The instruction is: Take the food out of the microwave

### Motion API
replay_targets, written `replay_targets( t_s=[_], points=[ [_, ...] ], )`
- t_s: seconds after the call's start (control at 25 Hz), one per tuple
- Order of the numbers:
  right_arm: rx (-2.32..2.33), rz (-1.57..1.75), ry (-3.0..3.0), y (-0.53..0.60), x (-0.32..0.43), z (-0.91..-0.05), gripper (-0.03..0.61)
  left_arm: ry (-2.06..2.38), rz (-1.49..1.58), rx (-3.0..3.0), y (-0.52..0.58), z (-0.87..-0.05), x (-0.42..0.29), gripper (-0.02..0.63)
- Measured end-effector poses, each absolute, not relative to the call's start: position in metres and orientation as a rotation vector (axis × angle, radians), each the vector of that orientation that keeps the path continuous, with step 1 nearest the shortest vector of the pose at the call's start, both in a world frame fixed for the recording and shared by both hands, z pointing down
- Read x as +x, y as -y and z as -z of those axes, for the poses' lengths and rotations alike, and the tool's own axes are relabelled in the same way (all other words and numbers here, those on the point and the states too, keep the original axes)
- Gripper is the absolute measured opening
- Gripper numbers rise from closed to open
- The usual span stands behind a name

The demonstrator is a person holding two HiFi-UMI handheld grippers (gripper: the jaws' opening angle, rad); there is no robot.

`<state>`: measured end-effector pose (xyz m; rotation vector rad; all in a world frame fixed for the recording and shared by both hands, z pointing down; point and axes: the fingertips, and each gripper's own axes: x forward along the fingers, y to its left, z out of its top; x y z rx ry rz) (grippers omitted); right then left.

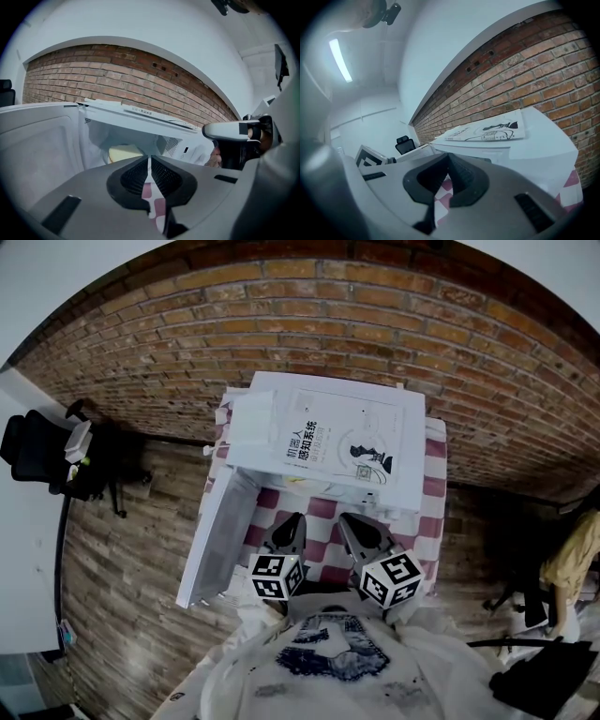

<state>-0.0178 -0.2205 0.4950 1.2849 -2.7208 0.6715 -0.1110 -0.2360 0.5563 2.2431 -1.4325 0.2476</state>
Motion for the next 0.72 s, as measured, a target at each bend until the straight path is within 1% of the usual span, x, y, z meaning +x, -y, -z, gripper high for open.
replay_targets(
  t_s=[0.16, 0.2, 0.28, 0.36, 0.72],
  points=[
    [1.28, -0.667, 2.719, 0.224, -0.018, -0.495, 0.014, 1.404, -0.228, 2.201, 0.241, -0.568, -0.112, 0.015],
    [1.28, -0.665, 2.719, 0.225, -0.018, -0.494, 0.014, 1.395, -0.219, 2.188, 0.242, -0.572, -0.111, 0.027],
    [1.283, -0.661, 2.716, 0.226, -0.016, -0.494, 0.014, 1.378, -0.193, 2.165, 0.246, -0.577, -0.11, 0.085],
    [1.286, -0.661, 2.711, 0.226, -0.015, -0.494, 0.014, 1.36, -0.163, 2.155, 0.248, -0.581, -0.109, 0.116],
    [1.286, -0.667, 2.688, 0.228, -0.013, -0.495, 0.014, 1.279, -0.016, 2.13, 0.264, -0.596, -0.109, 0.129]
  ],
)
